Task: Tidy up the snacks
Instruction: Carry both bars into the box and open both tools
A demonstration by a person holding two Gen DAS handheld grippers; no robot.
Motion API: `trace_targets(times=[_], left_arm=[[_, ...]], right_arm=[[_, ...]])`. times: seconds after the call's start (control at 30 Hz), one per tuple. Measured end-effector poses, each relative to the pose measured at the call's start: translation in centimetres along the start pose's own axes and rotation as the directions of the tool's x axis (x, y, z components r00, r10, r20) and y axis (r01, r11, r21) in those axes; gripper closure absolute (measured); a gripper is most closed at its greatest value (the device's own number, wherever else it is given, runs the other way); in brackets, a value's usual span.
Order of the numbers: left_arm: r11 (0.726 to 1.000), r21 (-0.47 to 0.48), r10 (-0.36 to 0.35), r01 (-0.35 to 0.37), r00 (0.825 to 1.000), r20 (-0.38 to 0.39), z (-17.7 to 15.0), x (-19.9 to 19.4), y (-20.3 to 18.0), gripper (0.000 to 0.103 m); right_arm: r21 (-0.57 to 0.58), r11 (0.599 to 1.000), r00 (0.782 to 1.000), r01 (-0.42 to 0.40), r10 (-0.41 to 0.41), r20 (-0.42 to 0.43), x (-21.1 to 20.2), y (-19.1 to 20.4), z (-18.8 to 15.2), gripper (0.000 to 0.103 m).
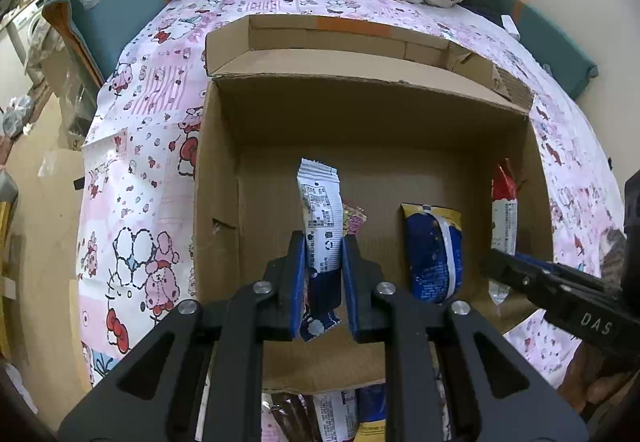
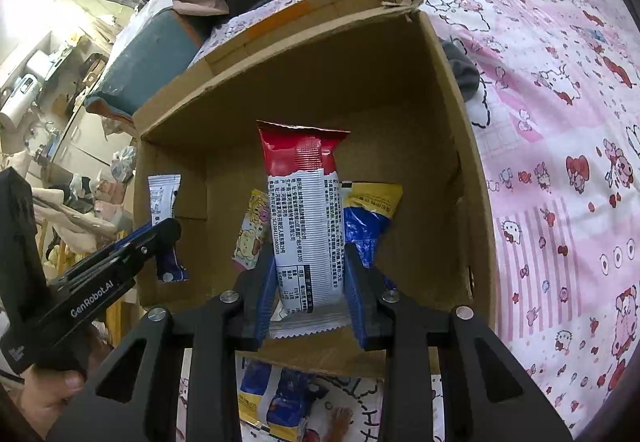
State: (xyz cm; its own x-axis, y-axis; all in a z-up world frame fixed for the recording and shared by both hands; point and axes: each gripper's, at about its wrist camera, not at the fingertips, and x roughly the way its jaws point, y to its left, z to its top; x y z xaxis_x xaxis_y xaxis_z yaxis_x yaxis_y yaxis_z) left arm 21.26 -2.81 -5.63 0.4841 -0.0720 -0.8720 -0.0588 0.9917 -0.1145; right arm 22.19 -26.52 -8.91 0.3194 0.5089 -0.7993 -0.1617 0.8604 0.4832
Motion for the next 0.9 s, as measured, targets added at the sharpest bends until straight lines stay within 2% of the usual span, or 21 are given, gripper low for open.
trace_targets(times=[0.13, 0.23, 0.33, 0.37, 0.4, 0.43, 0.47, 0.63, 0.83, 0.9], left_arm=[[1.000, -0.013, 0.000, 0.000, 1.000, -0.019, -0.2, 0.2, 0.0, 0.087], [1.000, -0.003, 0.003, -0.003, 1.000, -0.012, -0.3, -0.1, -0.1, 0.082], [1.000, 0.000, 0.000, 0.000, 1.000, 0.000, -0.3, -0.5, -0.1, 0.064], [1.000, 0.000, -0.002, 0.002, 1.000, 0.001, -0.3, -0.6, -0.1, 0.052], [1.000, -0.004, -0.007, 0.007, 1.000, 0.005, -0.3, -0.8, 0.0, 0.042], [1.000, -0.009, -0.013, 0.013, 1.000, 0.014, -0.3, -1.0, 0.0, 0.037], [1.000, -0.010, -0.014, 0.015, 1.000, 0.023, -0.3, -1.2, 0.1, 0.031], [1.000, -0.002, -0.012, 0.012, 0.998, 0.063, -0.2, -2.2, 0.1, 0.029], [0.999, -0.032, 0.007, -0.004, 0.996, 0.084, -0.2, -3.1, 0.7, 0.029], [0.999, -0.034, -0.009, 0.013, 0.995, 0.096, -0.3, -3.7, 0.9, 0.028]], right_arm=[[0.017, 1.000, 1.000, 0.005, -0.005, 0.000, 0.1, -0.5, 0.1, 0.069], [0.020, 1.000, 1.000, -0.005, 0.005, 0.001, 0.1, -0.5, 0.2, 0.067], [0.017, 1.000, 1.000, -0.018, 0.018, 0.006, -0.1, -0.4, 0.2, 0.066], [0.019, 1.000, 1.000, -0.023, 0.023, 0.008, -0.2, -0.4, 0.2, 0.064], [0.021, 0.999, 1.000, -0.027, 0.026, 0.010, -0.2, -0.4, 0.2, 0.051], [0.020, 0.999, 0.999, -0.031, 0.031, 0.016, -0.3, -0.3, 0.3, 0.037], [0.018, 0.999, 0.999, -0.034, 0.034, 0.026, -0.5, -0.2, 0.3, 0.033], [-0.002, 1.000, 0.998, -0.030, 0.030, 0.051, -1.1, 0.3, 0.4, 0.025], [0.010, 1.000, 0.996, -0.008, 0.007, 0.084, -2.4, 0.6, 0.4, 0.024], [0.015, 1.000, 0.995, -0.010, 0.008, 0.096, -3.0, 0.6, 0.4, 0.024]])
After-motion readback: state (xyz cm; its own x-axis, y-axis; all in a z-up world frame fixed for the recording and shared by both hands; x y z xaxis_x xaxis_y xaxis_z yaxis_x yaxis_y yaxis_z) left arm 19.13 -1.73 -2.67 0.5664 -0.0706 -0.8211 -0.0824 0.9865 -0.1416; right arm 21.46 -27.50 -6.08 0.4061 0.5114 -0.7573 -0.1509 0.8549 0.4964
